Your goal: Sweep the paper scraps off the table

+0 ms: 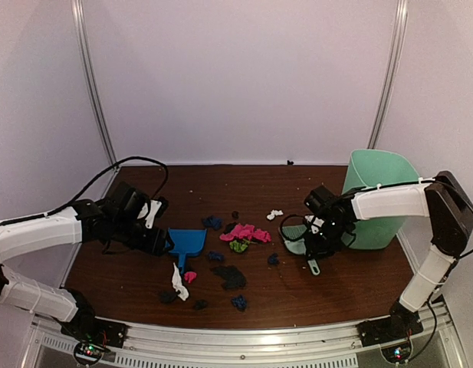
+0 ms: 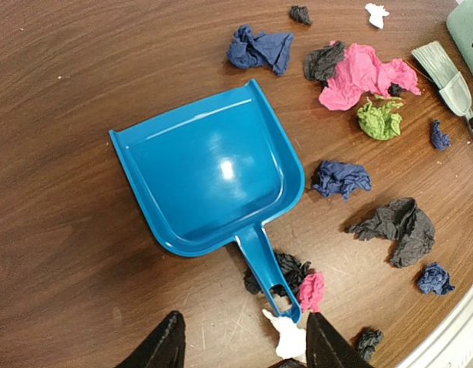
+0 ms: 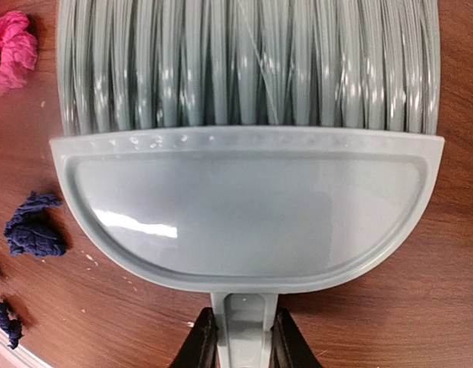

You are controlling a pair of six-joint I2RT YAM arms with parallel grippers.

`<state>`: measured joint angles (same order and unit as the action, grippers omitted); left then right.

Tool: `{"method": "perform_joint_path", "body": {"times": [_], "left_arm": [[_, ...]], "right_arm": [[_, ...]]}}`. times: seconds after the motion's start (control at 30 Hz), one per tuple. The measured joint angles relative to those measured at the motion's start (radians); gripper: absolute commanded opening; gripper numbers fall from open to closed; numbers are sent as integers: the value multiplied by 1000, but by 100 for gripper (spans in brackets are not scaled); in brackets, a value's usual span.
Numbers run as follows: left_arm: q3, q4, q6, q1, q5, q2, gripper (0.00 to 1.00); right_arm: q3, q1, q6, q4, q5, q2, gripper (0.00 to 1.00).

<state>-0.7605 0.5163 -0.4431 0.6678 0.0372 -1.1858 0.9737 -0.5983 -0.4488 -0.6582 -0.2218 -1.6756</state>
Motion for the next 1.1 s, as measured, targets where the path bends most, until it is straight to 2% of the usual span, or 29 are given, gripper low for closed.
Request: {"method": "perform_joint_path", "body": {"times": [0.63,1.1], "left_arm": [[0,0,-19,0,-65,51,72],[0,0,-50,0,-68,78,72]], "right_arm": [[119,-2,-129,-11,-91,56,0],[133,-2,-174,0,-97,97,0]]}}
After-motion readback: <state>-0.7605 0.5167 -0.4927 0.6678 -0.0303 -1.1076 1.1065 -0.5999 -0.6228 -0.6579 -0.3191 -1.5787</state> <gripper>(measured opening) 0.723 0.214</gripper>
